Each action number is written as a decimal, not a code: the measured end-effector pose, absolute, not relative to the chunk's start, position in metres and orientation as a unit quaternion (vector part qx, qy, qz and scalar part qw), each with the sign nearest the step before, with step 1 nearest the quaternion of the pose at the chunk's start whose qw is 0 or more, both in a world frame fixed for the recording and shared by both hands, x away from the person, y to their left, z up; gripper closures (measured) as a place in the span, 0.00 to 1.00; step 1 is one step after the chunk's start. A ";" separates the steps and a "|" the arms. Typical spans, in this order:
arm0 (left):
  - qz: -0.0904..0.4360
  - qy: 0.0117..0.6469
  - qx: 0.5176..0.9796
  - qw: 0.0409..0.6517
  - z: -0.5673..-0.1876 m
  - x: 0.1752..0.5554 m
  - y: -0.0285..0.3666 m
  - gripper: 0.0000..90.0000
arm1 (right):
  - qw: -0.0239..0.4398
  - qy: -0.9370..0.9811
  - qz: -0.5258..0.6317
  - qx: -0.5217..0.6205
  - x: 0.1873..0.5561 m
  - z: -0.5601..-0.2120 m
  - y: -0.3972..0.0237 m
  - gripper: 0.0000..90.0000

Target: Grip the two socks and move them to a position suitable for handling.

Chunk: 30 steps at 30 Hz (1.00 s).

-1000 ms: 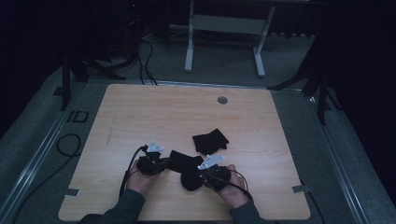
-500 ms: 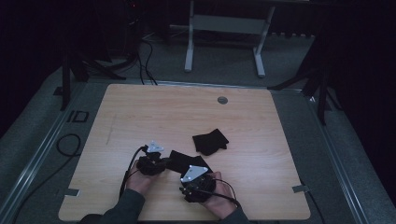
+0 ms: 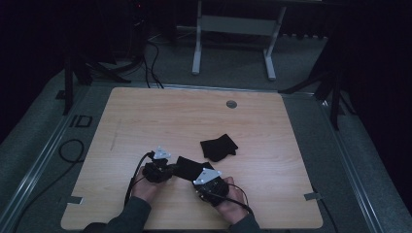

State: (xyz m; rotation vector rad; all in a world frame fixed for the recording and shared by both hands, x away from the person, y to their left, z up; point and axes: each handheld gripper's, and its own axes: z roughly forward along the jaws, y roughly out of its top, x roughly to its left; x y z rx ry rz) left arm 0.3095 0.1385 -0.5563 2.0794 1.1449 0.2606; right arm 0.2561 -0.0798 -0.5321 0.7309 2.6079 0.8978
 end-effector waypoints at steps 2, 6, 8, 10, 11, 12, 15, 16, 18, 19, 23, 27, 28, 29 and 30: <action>0.102 0.446 0.810 0.367 -0.556 0.309 0.138 0.92 | 0.141 0.898 0.321 0.264 0.259 -0.527 -0.086 0.92; 0.103 0.445 0.810 0.367 -0.556 0.309 0.138 0.92 | 0.134 0.882 0.349 0.287 0.266 -0.514 -0.103 0.93; 0.104 0.445 0.810 0.367 -0.556 0.309 0.138 0.92 | 0.141 0.874 0.356 0.299 0.269 -0.509 -0.112 0.93; 0.104 0.444 0.811 0.367 -0.556 0.309 0.138 0.92 | 0.141 0.867 0.361 0.312 0.273 -0.506 -0.120 0.93; 0.103 0.444 0.811 0.367 -0.556 0.309 0.138 0.92 | 0.140 0.862 0.365 0.322 0.275 -0.504 -0.126 0.93; 0.103 0.443 0.811 0.367 -0.556 0.309 0.138 0.92 | 0.143 0.859 0.366 0.328 0.277 -0.502 -0.130 0.93; 0.103 0.442 0.812 0.367 -0.556 0.309 0.138 0.92 | 0.146 0.849 0.370 0.347 0.280 -0.497 -0.143 0.93; 0.103 0.442 0.812 0.368 -0.556 0.309 0.139 0.92 | 0.148 0.846 0.372 0.351 0.281 -0.494 -0.148 0.93; 0.105 0.437 0.815 0.366 -0.556 0.309 0.139 0.91 | 0.153 0.840 0.376 0.361 0.281 -0.489 -0.155 0.93; 0.106 0.434 0.817 0.365 -0.556 0.309 0.139 0.91 | 0.156 0.836 0.378 0.367 0.281 -0.485 -0.160 0.93; 0.107 0.428 0.823 0.359 -0.555 0.310 0.141 0.90 | 0.143 0.825 0.397 0.375 0.278 -0.474 -0.174 0.92; 0.107 0.431 0.822 0.356 -0.554 0.311 0.146 0.90 | 0.147 0.819 0.401 0.384 0.277 -0.468 -0.185 0.92; 0.106 0.430 0.824 0.355 -0.554 0.311 0.146 0.90 | 0.147 0.818 0.397 0.389 0.278 -0.468 -0.188 0.92; 0.106 0.427 0.825 0.353 -0.553 0.312 0.147 0.90 | 0.145 0.819 0.393 0.393 0.279 -0.470 -0.190 0.92; 0.106 0.424 0.828 0.352 -0.553 0.312 0.148 0.90 | 0.139 0.820 0.389 0.396 0.280 -0.471 -0.192 0.91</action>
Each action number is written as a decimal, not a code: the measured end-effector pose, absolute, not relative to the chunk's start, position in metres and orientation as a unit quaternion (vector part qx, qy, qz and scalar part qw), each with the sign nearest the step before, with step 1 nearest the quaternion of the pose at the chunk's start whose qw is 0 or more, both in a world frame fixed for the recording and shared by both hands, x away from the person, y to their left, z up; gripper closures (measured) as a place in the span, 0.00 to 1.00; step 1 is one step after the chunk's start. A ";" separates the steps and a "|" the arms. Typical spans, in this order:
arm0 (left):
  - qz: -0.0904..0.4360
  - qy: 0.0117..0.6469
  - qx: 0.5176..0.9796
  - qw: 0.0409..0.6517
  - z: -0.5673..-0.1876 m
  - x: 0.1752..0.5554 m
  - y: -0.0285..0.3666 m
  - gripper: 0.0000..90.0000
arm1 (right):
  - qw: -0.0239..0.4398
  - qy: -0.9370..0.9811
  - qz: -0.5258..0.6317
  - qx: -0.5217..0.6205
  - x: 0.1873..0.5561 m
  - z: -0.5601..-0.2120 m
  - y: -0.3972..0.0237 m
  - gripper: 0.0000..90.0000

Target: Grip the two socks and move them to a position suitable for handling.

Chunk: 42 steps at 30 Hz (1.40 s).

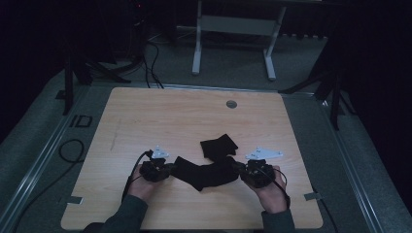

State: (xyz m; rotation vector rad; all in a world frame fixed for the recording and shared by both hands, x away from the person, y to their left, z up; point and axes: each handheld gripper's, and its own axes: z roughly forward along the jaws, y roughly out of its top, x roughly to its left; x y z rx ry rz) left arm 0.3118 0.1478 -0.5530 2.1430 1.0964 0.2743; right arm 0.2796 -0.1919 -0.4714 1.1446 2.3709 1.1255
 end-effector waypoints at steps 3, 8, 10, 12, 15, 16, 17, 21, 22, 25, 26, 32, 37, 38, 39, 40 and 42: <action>0.104 0.421 0.829 0.353 -0.553 0.312 0.149 0.91 | 0.131 0.827 0.371 0.402 0.280 -0.476 -0.197 0.90; 0.104 0.418 0.830 0.354 -0.553 0.312 0.149 0.91 | 0.139 0.824 0.367 0.408 0.281 -0.476 -0.203 0.82; 0.105 0.417 0.831 0.353 -0.553 0.312 0.150 0.91 | 0.141 0.822 0.368 0.411 0.281 -0.476 -0.205 0.78; 0.106 0.417 0.830 0.354 -0.553 0.313 0.150 0.91 | 0.147 0.820 0.365 0.415 0.282 -0.477 -0.206 0.75; 0.109 0.420 0.829 0.354 -0.553 0.313 0.150 0.90 | 0.149 0.820 0.364 0.415 0.283 -0.478 -0.205 0.72; 0.111 0.420 0.828 0.354 -0.553 0.313 0.151 0.89 | 0.148 0.821 0.364 0.414 0.284 -0.479 -0.204 0.71; 0.112 0.421 0.827 0.355 -0.553 0.313 0.151 0.88 | 0.148 0.822 0.362 0.413 0.285 -0.480 -0.203 0.70; 0.119 0.425 0.823 0.358 -0.554 0.315 0.153 0.84 | 0.150 0.828 0.360 0.402 0.290 -0.483 -0.195 0.70; 0.119 0.427 0.821 0.360 -0.554 0.315 0.153 0.83 | 0.154 0.831 0.359 0.397 0.291 -0.483 -0.192 0.70; 0.118 0.430 0.817 0.365 -0.554 0.316 0.154 0.80 | 0.171 0.840 0.345 0.383 0.297 -0.485 -0.181 0.70; 0.117 0.431 0.817 0.366 -0.553 0.316 0.155 0.78 | 0.175 0.843 0.342 0.376 0.299 -0.487 -0.177 0.70; 0.114 0.431 0.814 0.372 -0.553 0.315 0.154 0.71 | 0.170 0.857 0.330 0.358 0.317 -0.501 -0.153 0.71; 0.109 0.436 0.809 0.380 -0.552 0.315 0.153 0.67 | 0.163 0.866 0.323 0.346 0.334 -0.509 -0.131 0.72; 0.109 0.437 0.808 0.381 -0.552 0.315 0.153 0.67 | 0.161 0.867 0.321 0.345 0.337 -0.511 -0.127 0.72; 0.110 0.438 0.806 0.382 -0.552 0.315 0.153 0.66 | 0.159 0.869 0.319 0.344 0.341 -0.512 -0.124 0.73; 0.111 0.437 0.807 0.381 -0.552 0.315 0.154 0.66 | 0.157 0.870 0.317 0.343 0.343 -0.513 -0.120 0.73; 0.111 0.439 0.806 0.381 -0.552 0.316 0.155 0.66 | 0.154 0.875 0.310 0.339 0.349 -0.515 -0.112 0.73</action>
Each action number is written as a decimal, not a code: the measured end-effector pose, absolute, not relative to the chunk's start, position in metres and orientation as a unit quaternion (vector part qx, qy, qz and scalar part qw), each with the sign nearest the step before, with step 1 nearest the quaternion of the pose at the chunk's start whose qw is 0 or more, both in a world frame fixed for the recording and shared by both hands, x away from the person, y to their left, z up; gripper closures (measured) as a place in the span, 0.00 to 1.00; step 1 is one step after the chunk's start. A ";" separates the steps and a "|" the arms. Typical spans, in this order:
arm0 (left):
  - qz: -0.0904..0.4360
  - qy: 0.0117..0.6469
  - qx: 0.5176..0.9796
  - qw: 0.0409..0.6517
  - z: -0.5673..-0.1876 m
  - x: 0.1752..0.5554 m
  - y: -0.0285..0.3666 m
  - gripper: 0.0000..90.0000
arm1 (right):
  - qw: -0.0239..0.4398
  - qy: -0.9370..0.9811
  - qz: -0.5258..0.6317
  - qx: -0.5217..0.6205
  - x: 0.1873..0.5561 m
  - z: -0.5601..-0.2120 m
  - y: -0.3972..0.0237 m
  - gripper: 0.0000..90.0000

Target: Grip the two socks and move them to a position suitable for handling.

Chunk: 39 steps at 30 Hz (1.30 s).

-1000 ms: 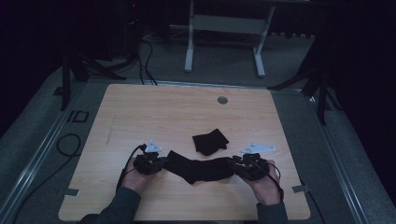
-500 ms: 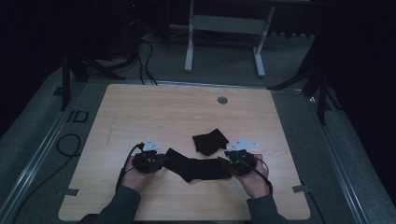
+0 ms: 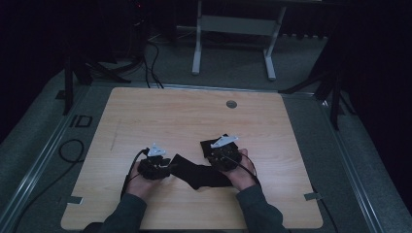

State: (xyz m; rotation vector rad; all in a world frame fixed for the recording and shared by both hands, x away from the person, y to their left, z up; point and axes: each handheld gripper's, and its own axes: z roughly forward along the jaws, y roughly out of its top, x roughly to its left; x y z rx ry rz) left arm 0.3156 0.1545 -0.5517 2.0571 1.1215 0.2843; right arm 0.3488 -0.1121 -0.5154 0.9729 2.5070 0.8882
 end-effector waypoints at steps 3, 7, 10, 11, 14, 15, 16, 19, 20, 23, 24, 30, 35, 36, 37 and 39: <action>0.112 0.438 0.807 0.380 -0.552 0.315 0.154 0.66 | 0.146 0.881 0.294 0.342 0.358 -0.522 -0.103 0.74; 0.112 0.436 0.809 0.378 -0.552 0.315 0.153 0.66 | 0.137 0.888 0.265 0.351 0.370 -0.535 -0.096 0.80; 0.112 0.437 0.808 0.378 -0.552 0.315 0.153 0.66 | 0.133 0.889 0.247 0.361 0.374 -0.542 -0.094 0.90; 0.112 0.437 0.808 0.378 -0.552 0.315 0.153 0.66 | 0.132 0.888 0.248 0.364 0.374 -0.541 -0.094 0.92; 0.112 0.438 0.809 0.377 -0.552 0.316 0.153 0.66 | 0.132 0.888 0.244 0.368 0.375 -0.540 -0.094 0.97; 0.111 0.438 0.808 0.377 -0.552 0.315 0.153 0.66 | 0.132 0.887 0.243 0.371 0.374 -0.540 -0.093 0.98; 0.111 0.438 0.808 0.378 -0.552 0.315 0.152 0.66 | 0.131 0.886 0.243 0.372 0.374 -0.540 -0.093 0.98; 0.111 0.437 0.809 0.377 -0.552 0.316 0.152 0.66 | 0.121 0.881 0.258 0.378 0.373 -0.536 -0.093 0.98; 0.110 0.437 0.809 0.377 -0.552 0.316 0.152 0.66 | 0.119 0.879 0.265 0.378 0.372 -0.534 -0.093 0.98; 0.112 0.437 0.809 0.377 -0.552 0.315 0.152 0.66 | 0.115 0.873 0.280 0.383 0.369 -0.526 -0.091 0.98; 0.114 0.437 0.808 0.377 -0.552 0.316 0.153 0.66 | 0.117 0.872 0.282 0.383 0.368 -0.524 -0.091 0.98; 0.115 0.441 0.805 0.378 -0.551 0.316 0.154 0.65 | 0.131 0.868 0.302 0.371 0.360 -0.508 -0.085 0.98; 0.116 0.443 0.804 0.379 -0.551 0.316 0.155 0.64 | 0.145 0.859 0.317 0.375 0.357 -0.493 -0.090 0.98; 0.117 0.443 0.804 0.379 -0.551 0.316 0.155 0.64 | 0.150 0.856 0.321 0.377 0.357 -0.489 -0.093 0.98; 0.117 0.444 0.803 0.380 -0.551 0.316 0.155 0.64 | 0.155 0.853 0.324 0.379 0.357 -0.485 -0.096 0.98; 0.117 0.444 0.803 0.380 -0.551 0.316 0.155 0.64 | 0.163 0.848 0.328 0.383 0.358 -0.480 -0.101 0.98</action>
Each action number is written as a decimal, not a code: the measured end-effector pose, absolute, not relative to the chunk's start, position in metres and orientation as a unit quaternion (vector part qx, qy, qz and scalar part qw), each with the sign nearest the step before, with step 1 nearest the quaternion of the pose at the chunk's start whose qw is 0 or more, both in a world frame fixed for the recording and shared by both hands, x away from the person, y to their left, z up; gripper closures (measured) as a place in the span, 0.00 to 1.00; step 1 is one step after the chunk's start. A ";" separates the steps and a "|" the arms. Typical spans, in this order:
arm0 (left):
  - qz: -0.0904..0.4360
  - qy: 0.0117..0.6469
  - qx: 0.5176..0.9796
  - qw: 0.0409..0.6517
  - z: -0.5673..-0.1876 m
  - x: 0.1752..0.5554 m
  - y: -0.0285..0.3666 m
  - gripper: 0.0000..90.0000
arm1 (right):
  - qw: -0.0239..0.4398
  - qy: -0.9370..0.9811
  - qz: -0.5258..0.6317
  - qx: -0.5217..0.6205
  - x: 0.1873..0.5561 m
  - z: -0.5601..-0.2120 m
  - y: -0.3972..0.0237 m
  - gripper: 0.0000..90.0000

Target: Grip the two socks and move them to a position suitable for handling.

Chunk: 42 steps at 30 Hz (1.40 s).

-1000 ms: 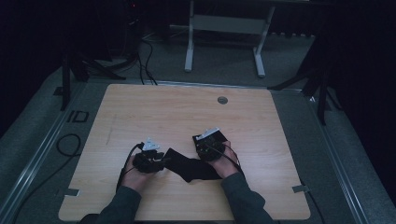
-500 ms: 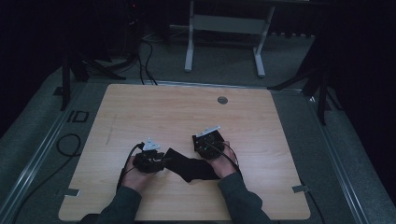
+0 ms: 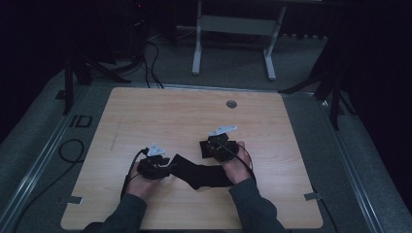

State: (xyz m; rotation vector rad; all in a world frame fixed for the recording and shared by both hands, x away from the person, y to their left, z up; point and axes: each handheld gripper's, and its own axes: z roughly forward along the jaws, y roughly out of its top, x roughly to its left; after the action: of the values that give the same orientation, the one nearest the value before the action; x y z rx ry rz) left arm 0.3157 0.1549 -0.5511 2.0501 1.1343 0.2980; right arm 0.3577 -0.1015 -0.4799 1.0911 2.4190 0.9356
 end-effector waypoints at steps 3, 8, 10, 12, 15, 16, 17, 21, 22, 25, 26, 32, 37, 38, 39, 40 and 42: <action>0.117 0.444 0.803 0.380 -0.551 0.316 0.154 0.64 | 0.170 0.840 0.336 0.390 0.357 -0.471 -0.111 0.98; 0.117 0.444 0.804 0.378 -0.552 0.316 0.153 0.63 | 0.178 0.832 0.346 0.396 0.349 -0.458 -0.124 0.98; 0.117 0.444 0.804 0.378 -0.552 0.315 0.153 0.63 | 0.184 0.829 0.349 0.396 0.345 -0.454 -0.128 0.98; 0.117 0.443 0.804 0.378 -0.552 0.315 0.153 0.63 | 0.188 0.825 0.353 0.399 0.342 -0.451 -0.133 0.98; 0.117 0.444 0.805 0.377 -0.552 0.315 0.153 0.63 | 0.196 0.816 0.357 0.409 0.339 -0.446 -0.143 0.98; 0.117 0.443 0.805 0.377 -0.552 0.315 0.153 0.63 | 0.199 0.814 0.358 0.412 0.339 -0.444 -0.146 0.98; 0.117 0.443 0.805 0.377 -0.552 0.315 0.153 0.63 | 0.200 0.812 0.359 0.415 0.338 -0.443 -0.149 0.98; 0.116 0.442 0.806 0.375 -0.552 0.315 0.152 0.63 | 0.206 0.798 0.363 0.434 0.337 -0.438 -0.166 0.98; 0.116 0.442 0.806 0.375 -0.552 0.315 0.152 0.63 | 0.208 0.795 0.364 0.439 0.337 -0.438 -0.171 0.98; 0.116 0.442 0.807 0.374 -0.552 0.316 0.152 0.63 | 0.210 0.787 0.364 0.452 0.337 -0.437 -0.185 0.98; 0.116 0.443 0.807 0.374 -0.553 0.316 0.152 0.63 | 0.210 0.786 0.362 0.456 0.337 -0.438 -0.188 0.98; 0.116 0.442 0.807 0.373 -0.552 0.316 0.152 0.63 | 0.211 0.778 0.350 0.478 0.336 -0.446 -0.210 0.98; 0.116 0.441 0.808 0.372 -0.553 0.316 0.152 0.63 | 0.210 0.770 0.332 0.502 0.336 -0.458 -0.231 0.96; 0.117 0.441 0.808 0.372 -0.553 0.316 0.151 0.63 | 0.212 0.768 0.330 0.506 0.337 -0.460 -0.234 0.92; 0.117 0.441 0.809 0.372 -0.553 0.316 0.151 0.63 | 0.217 0.765 0.327 0.510 0.338 -0.461 -0.238 0.90; 0.117 0.441 0.808 0.372 -0.553 0.316 0.151 0.63 | 0.220 0.765 0.323 0.513 0.338 -0.461 -0.240 0.88; 0.116 0.441 0.808 0.372 -0.553 0.316 0.151 0.63 | 0.231 0.763 0.314 0.516 0.338 -0.460 -0.245 0.87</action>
State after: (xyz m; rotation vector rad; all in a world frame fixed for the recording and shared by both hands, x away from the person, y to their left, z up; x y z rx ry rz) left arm 0.3159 0.1512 -0.5529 2.0719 1.1305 0.2969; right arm 0.3383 -0.2451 -0.4605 1.4185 2.0984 0.8641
